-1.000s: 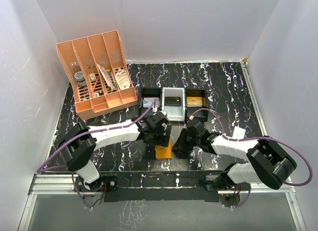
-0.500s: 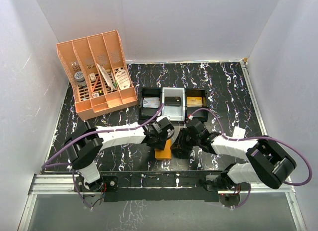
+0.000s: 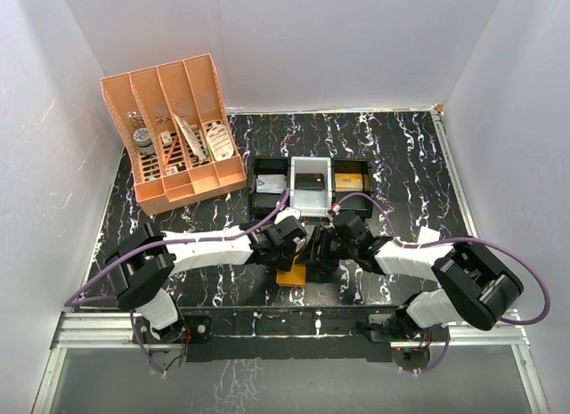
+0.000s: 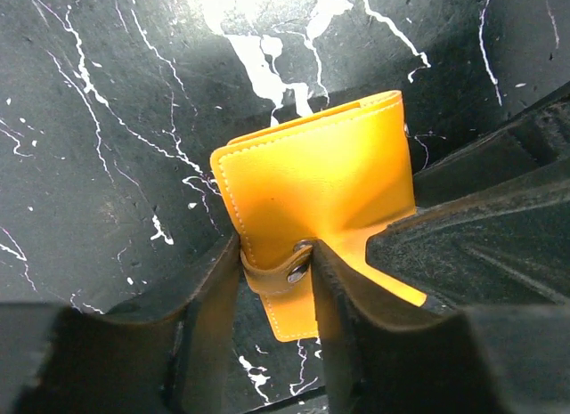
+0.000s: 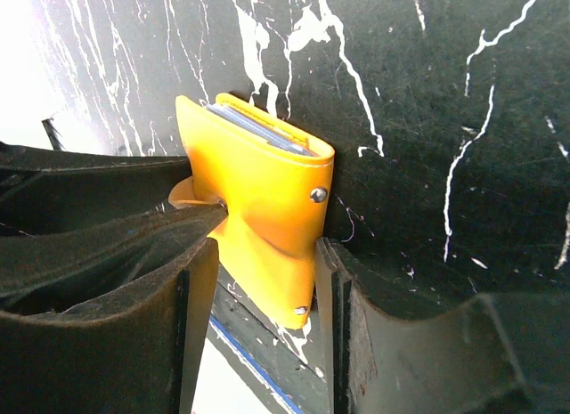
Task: Take the credit cards out of the card holder
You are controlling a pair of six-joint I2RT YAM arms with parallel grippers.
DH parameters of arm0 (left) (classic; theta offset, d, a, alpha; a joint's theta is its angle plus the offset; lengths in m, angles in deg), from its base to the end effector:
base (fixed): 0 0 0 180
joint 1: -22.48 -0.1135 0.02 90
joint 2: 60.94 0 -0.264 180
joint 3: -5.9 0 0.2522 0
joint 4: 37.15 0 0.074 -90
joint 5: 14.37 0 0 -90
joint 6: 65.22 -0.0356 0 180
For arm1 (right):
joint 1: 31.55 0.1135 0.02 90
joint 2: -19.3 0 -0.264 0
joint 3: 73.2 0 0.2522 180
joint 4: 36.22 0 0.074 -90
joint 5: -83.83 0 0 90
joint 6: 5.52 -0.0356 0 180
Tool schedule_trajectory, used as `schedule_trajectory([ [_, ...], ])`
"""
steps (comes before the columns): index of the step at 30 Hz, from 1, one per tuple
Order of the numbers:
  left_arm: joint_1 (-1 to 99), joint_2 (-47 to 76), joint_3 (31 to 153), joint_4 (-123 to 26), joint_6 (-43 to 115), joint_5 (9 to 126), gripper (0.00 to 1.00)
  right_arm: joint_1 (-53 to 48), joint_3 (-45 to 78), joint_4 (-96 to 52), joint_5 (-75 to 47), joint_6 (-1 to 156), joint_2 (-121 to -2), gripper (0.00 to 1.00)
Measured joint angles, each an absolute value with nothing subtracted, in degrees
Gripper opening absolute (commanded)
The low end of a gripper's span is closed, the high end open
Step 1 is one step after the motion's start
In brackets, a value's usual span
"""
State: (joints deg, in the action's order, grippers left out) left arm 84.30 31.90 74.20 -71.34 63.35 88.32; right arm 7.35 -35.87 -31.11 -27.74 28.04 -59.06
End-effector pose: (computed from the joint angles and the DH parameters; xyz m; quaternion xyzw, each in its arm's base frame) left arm 0.1575 -0.2774 0.1795 0.1637 0.9435 -0.1376 0.2532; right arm 0.1717 0.1554 0.1293 0.0699 0.9113 0.3881 0.1187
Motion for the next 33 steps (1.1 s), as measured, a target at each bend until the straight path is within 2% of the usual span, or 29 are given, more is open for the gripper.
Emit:
schedule_trajectory([
  [5,84.39,30.02,72.15,-71.4,65.38,89.7,0.56,7.81,-34.97,-29.07,-26.14,27.77,-58.93,0.46],
  [11,84.89,26.52,69.87,-75.62,70.58,92.76,0.6,7.83,-36.5,-31.67,-25.7,26.4,-58.63,0.46],
  [16,84.92,23.95,69.28,-78.16,72.97,94.73,0.6,7.91,-36.72,-31.63,-25.03,26.07,-58.12,0.46],
  [27,84.92,19.22,67.47,-79.86,76.55,97.48,0.45,8.09,-36.74,-24.46,-21.59,27.66,-51.59,0.49],
  [33,84.92,23.12,69.59,-80.82,77.51,97.76,0.63,8.09,-36.72,-23.28,-20.85,27.38,-49.01,0.47],
])
